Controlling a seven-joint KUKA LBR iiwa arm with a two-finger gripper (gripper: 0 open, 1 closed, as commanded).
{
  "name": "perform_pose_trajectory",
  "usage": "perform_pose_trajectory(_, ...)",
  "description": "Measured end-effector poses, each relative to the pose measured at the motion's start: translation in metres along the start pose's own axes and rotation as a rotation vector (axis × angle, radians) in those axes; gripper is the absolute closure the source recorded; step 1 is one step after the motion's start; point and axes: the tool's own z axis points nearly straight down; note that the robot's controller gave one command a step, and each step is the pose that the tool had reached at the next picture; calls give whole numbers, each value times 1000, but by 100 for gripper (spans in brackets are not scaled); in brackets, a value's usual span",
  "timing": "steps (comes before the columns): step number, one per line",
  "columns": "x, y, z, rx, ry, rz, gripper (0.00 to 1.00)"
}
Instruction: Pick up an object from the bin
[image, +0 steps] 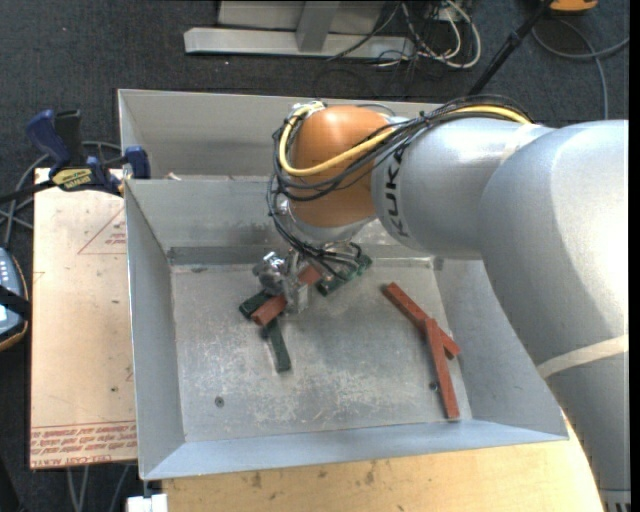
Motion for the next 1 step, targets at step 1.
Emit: perform_pose_trajectory(1, 20, -18, -143, 2, 4, -212, 100)
